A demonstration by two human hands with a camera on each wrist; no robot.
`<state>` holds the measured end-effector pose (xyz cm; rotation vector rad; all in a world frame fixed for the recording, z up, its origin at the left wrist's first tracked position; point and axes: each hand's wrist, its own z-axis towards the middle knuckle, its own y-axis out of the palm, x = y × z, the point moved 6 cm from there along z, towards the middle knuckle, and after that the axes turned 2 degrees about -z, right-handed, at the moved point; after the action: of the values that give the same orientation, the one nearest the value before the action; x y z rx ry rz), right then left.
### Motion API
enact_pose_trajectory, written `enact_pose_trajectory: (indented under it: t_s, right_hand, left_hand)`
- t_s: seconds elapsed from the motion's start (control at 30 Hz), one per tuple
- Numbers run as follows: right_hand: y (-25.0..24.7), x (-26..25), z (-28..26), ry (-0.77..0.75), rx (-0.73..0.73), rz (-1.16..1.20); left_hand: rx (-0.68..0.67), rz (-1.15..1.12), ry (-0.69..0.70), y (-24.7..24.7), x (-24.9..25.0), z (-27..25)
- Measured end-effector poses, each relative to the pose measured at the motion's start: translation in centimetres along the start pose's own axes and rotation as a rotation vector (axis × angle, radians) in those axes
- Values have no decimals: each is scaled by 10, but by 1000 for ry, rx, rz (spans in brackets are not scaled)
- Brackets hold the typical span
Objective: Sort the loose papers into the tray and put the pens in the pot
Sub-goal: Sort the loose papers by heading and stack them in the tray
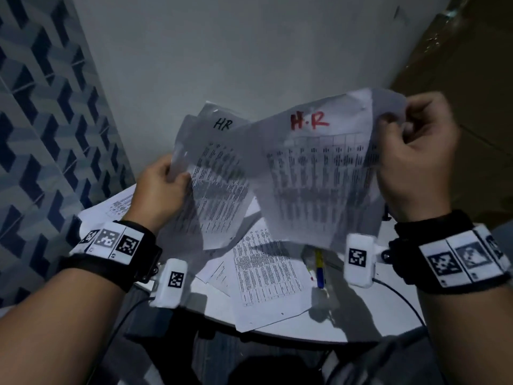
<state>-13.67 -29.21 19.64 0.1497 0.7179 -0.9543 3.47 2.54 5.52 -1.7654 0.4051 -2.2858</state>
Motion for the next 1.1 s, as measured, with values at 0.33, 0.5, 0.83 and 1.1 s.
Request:
enact_pose_trajectory:
  t_s: [0.33, 0.5, 0.83, 1.1]
  right_hand:
    - [45, 105, -80, 900, 35, 419]
    - [61, 112, -101, 939, 58, 440]
    - [64, 82, -104, 653, -91, 326]
    - [78, 92, -135, 676, -171, 166]
  left_hand:
    - [-305, -402, -249, 49, 8, -36]
    - [-295, -440, -276, 57, 5, -45]
    - [-179, -197, -42, 50, 12, -43]
    - [-180, -328, -95, 47, 11, -47]
